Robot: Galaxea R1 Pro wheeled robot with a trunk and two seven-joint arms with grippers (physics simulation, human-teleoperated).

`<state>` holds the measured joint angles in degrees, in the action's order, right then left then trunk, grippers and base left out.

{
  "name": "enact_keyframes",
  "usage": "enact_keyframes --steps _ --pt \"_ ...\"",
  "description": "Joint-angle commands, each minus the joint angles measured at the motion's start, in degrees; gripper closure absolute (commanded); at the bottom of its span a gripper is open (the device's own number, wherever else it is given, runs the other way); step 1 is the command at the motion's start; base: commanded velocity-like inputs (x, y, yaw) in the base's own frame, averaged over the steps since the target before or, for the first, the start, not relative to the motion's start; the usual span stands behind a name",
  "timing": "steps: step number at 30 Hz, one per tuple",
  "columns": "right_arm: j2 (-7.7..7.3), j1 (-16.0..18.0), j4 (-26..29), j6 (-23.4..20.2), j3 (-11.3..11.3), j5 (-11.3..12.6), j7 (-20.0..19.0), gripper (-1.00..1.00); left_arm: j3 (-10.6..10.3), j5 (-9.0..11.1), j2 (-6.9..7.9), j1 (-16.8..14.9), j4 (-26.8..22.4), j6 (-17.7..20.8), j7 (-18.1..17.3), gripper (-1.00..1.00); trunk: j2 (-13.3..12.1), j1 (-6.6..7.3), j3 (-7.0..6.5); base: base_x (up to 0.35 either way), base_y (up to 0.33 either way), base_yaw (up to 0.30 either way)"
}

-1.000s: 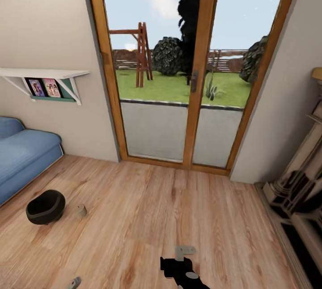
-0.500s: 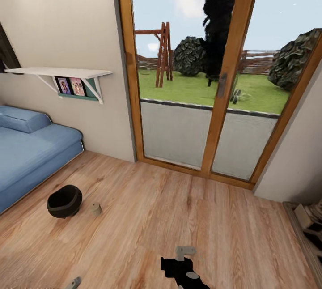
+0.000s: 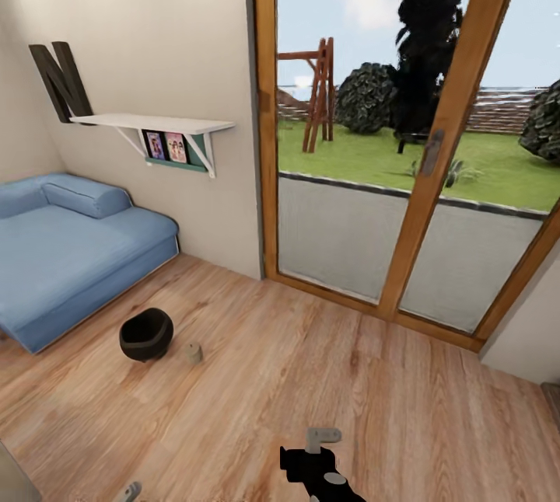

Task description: Place each of the two pumpkins and all three candles from the living room inside a cabinet in the living room (use any cabinet), then make sure every cabinet is closed, and position the cauldron so it is next to a table in the living room.

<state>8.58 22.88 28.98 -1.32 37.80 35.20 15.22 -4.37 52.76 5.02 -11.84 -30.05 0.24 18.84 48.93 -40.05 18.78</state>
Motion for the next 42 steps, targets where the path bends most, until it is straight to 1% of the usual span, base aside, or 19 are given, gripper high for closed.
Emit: enact_keyframes --steps 1,23,26,30,32,36,42 --pt "-0.05 0.06 0.11 -0.15 0.44 0.39 0.52 -1.0 -0.46 0.33 0.08 -0.02 -0.11 0.03 0.5 -1.0 0.06 -0.01 0.07 0.0 0.0 0.276" --pt "-0.06 0.04 0.15 -0.17 0.44 0.32 0.52 -1.0 -0.46 0.33 0.08 -0.02 -0.27 0.11 0.5 -1.0 0.06 -0.01 0.07 0.0 -0.005 0.276" --pt "-0.05 0.05 0.16 -0.17 0.44 0.31 0.52 -1.0 -0.46 0.33 0.0 -0.02 -0.28 0.11 0.5 -1.0 0.06 -0.01 0.07 0.0 -0.199 0.276" --pt "-0.13 0.04 0.19 -0.17 0.44 0.31 0.51 -1.0 -0.6 -0.06 -1.08 -0.02 -0.35 0.04 0.56 -1.0 0.06 -0.01 0.07 0.066 -0.272 0.275" --pt "-0.14 0.04 0.2 -0.17 0.44 0.31 0.51 -1.0 -0.62 -0.38 -1.33 -0.02 -0.36 0.03 0.57 -1.0 0.06 -0.01 0.07 0.114 -0.288 0.276" --pt "-0.14 0.04 0.2 -0.17 0.44 0.31 0.49 -1.0 -0.67 -0.52 -1.46 -0.02 -0.36 0.03 0.58 -1.0 0.06 -0.01 0.07 0.125 -0.292 0.223" --pt "-0.21 0.05 0.2 -0.16 0.44 0.31 0.46 -1.0 -0.72 -0.55 -1.5 -0.02 -0.36 0.03 0.58 -1.0 0.06 -0.01 0.07 0.129 -0.293 0.041"
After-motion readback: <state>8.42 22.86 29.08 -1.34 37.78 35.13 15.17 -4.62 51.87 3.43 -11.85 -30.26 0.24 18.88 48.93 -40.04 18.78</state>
